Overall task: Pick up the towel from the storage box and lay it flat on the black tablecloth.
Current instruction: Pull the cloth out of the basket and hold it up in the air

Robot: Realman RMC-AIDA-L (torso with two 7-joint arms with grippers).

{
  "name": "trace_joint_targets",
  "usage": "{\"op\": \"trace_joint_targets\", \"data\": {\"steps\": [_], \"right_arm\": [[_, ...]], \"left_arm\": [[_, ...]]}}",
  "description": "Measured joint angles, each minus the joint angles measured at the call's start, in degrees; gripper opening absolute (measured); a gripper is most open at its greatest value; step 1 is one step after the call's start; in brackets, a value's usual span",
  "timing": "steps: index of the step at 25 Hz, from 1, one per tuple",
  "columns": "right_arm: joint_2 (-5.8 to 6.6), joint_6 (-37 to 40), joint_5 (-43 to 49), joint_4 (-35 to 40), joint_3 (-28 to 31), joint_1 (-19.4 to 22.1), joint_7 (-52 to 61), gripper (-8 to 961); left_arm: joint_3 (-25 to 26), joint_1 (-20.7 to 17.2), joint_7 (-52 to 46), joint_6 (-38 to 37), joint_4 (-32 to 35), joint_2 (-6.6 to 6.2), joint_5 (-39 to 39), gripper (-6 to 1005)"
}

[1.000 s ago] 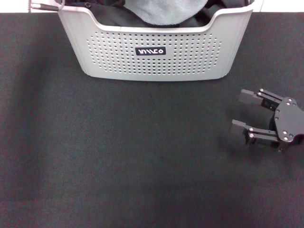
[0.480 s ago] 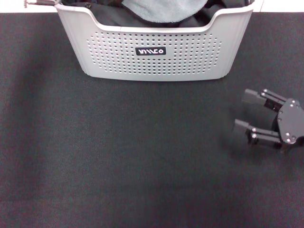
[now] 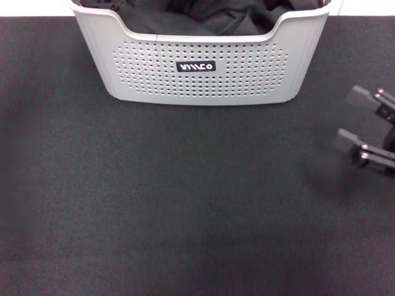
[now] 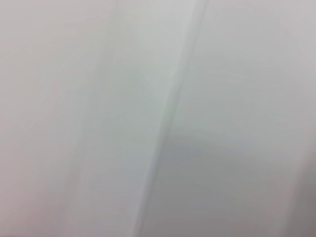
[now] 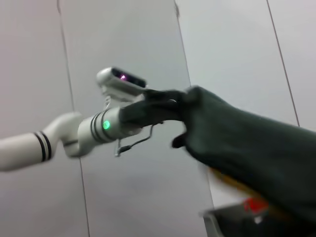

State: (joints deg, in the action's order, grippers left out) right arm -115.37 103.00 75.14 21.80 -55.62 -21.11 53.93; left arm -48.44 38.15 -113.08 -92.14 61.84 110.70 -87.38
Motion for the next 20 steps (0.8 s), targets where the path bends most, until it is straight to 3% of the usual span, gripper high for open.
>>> {"op": "trace_joint_targets", "data": {"steps": [5,8,14,15,20], "right_arm": [[0.07,4.9,-1.6,0.2,1.3,0.7,-3.0,868],[0.16,7.5,-1.6,0.1,2.7,0.7,-3.8,868],[0.56,10.7,-1.7,0.4,3.5,-0.2,-3.7,861],[0.68,11.3,-1.6,0.4,3.4,-0.7,-3.6,858],[2.2,12.7,-0.4,0.5,2.2,-1.8,-1.2,846]], "left_arm": [[2.3,-1.9,1.9,-11.5,0.8,-1.54,13.1,45],[2.4,-2.2,2.0,-16.5,1.5,-3.04,14.6,42],[1.0,-2.8,2.5,-22.6,2.1,-3.67,14.1,39],[-4.0,-3.3,4.9,-24.2,2.7,-4.75,13.4,38],[-17.7,-5.6,11.4,-24.3,6.7,-7.66,11.6,38]]}}
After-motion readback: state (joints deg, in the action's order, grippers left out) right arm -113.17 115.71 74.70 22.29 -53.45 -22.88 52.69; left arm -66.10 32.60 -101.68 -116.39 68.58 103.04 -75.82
